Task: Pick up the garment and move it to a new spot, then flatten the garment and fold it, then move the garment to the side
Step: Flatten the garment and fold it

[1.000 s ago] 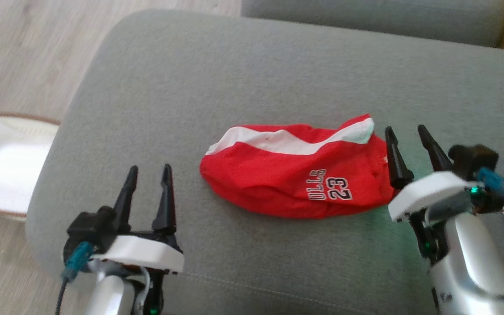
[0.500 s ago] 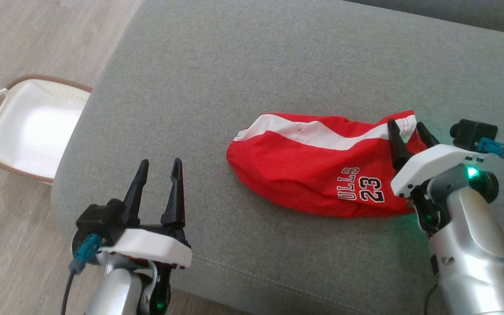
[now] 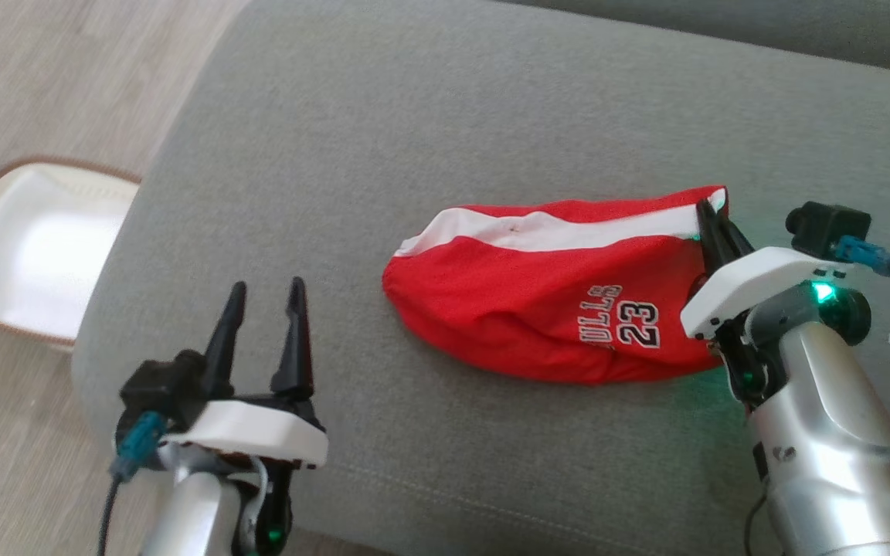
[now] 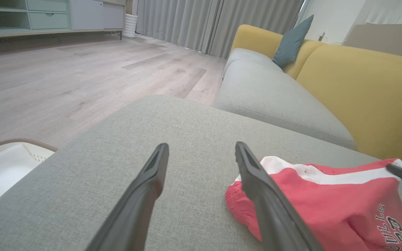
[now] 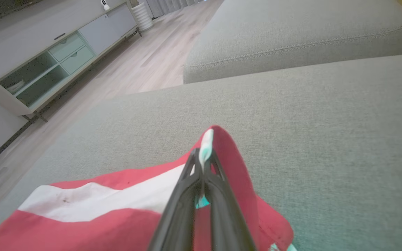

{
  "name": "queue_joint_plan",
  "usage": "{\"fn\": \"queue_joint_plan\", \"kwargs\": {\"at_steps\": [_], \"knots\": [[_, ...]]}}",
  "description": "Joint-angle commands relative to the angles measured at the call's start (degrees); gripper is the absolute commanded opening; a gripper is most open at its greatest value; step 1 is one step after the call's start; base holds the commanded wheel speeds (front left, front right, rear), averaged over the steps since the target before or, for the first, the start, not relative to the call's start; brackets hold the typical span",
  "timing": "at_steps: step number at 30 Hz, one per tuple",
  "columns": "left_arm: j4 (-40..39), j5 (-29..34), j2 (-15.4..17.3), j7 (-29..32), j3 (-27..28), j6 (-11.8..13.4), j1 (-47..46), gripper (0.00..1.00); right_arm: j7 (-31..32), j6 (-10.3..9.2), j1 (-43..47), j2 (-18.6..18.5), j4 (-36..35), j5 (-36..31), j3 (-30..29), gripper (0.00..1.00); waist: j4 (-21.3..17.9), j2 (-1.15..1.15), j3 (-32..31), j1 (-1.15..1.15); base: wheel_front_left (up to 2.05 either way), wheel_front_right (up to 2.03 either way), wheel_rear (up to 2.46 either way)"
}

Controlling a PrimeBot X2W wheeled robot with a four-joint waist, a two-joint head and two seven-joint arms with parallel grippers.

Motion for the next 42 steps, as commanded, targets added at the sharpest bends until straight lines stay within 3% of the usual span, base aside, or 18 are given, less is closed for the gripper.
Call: {"fn": "queue_joint_plan", "kwargs": {"at_steps": [1,9,16,21,29,30,42], "knots": [[-1.72,0.06,0.17,-0.52,2.48,0.31,-2.12,1.00,-0.71,-0.04,-0.41,0.01,-2.59,0.28,1.53,0.00,-1.15,0.00,-1.09,0.00,0.00,0.00,0.00],[-1.57,0.78,0.17,-0.52,4.91,-0.63,-1.18,1.00,3.95,-0.04,10.85,-0.26,-14.71,1.29,3.53,0.00,-6.40,0.00,-4.47,0.00,0.00,0.00,0.00],[3.40,0.65,0.17,-0.52,5.03,-3.73,-2.66,1.00,11.37,-0.04,23.36,-1.28,-28.78,2.85,6.73,0.00,-10.87,0.00,-4.92,0.00,0.00,0.00,0.00],[9.77,1.19,0.99,-0.18,3.89,-6.36,-6.11,1.00,14.65,-0.04,28.53,-2.40,-34.79,3.90,8.51,0.00,-13.77,0.00,-4.30,0.00,0.00,0.00,0.00],[16.19,1.02,3.61,6.85,2.32,-8.46,-12.67,1.00,14.66,-0.04,29.57,-3.59,-36.37,2.33,9.50,0.00,-17.01,0.00,-3.43,0.00,0.00,0.00,0.00],[17.48,-0.13,4.16,9.94,2.22,-9.13,-14.06,1.00,14.31,-0.04,29.25,-3.66,-35.91,1.81,9.68,0.00,-17.57,0.00,-3.21,0.00,0.00,0.00,0.00],[14.12,-9.95,6.12,25.08,-0.13,-11.36,-16.24,1.00,11.82,-0.04,27.73,-3.34,-33.02,0.27,9.87,0.00,-17.91,0.00,-2.66,0.00,0.00,0.00,0.00]]}}
